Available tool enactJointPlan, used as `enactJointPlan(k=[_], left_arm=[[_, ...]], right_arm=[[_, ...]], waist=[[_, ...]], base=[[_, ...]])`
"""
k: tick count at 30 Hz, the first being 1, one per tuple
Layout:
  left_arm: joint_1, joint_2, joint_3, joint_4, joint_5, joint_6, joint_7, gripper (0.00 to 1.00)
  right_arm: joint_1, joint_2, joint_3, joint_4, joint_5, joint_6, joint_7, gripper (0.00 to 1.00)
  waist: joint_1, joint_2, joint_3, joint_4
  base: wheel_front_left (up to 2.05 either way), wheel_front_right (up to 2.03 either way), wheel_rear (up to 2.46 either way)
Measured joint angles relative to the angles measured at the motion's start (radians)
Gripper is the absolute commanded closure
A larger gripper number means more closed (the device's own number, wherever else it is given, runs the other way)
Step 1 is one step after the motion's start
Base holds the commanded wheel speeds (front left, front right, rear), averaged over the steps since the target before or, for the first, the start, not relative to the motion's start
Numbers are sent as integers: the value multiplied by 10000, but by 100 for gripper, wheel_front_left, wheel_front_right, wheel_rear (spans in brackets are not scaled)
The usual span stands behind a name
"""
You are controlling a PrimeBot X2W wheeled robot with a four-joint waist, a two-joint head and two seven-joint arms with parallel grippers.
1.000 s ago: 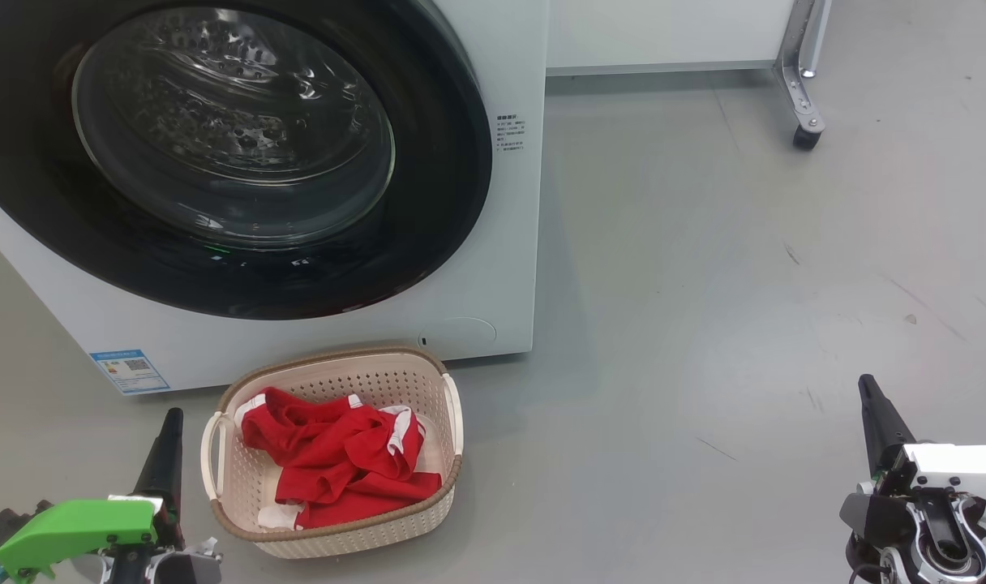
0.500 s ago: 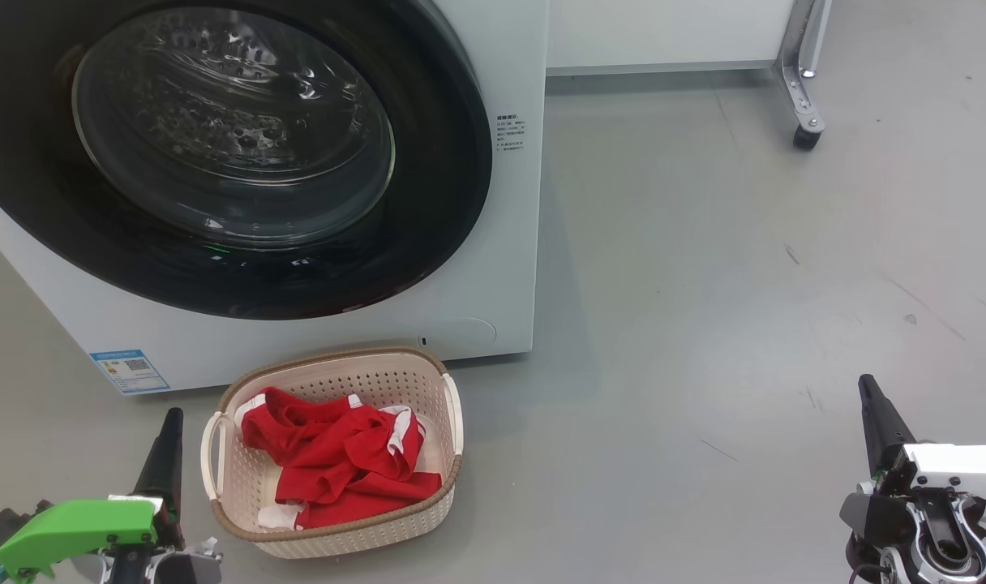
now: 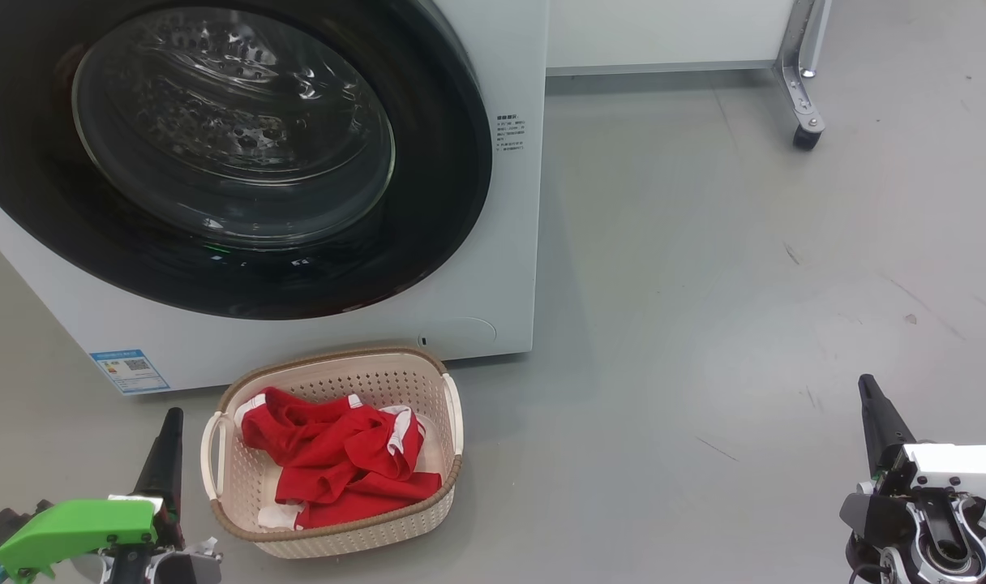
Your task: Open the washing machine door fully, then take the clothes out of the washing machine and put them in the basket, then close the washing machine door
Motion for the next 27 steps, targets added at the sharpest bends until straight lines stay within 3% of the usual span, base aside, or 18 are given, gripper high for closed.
enactJointPlan(k=[27], left_arm=[[0, 2, -2, -8, 0, 0, 0, 100]], right_arm=[[0, 0, 0, -2, 0, 0, 0, 100]], waist=[[0, 0, 0, 0]], base=[[0, 0, 0]])
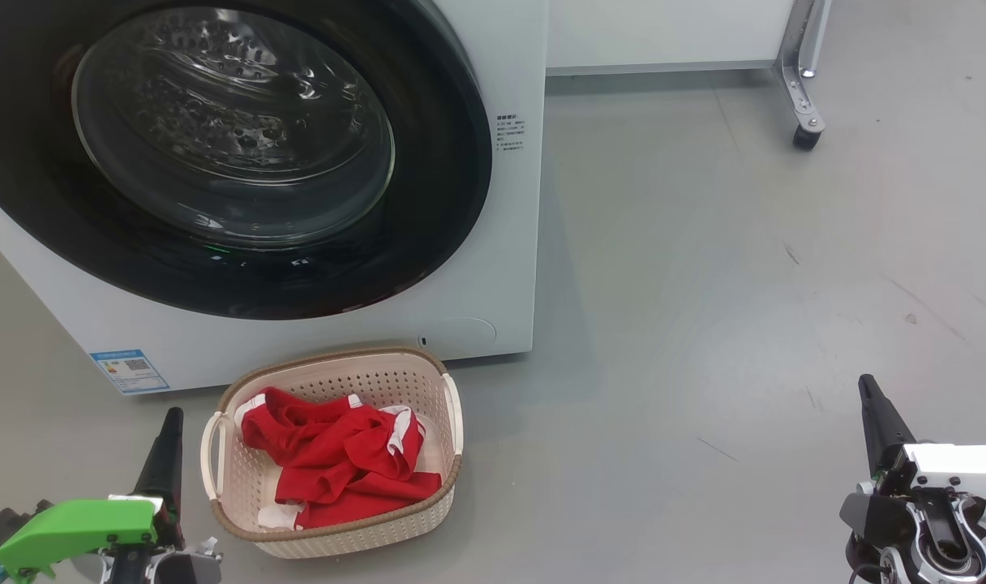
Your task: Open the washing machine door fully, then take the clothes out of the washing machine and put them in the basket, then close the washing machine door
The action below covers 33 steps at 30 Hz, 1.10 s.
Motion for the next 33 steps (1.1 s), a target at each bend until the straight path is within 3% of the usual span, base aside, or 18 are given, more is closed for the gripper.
enactJointPlan(k=[33], left_arm=[[0, 0, -2, -4, 0, 0, 0, 100]], right_arm=[[-1, 0, 0, 0, 0, 0, 0, 100]], waist=[[0, 0, 0, 0]], base=[[0, 0, 0]])
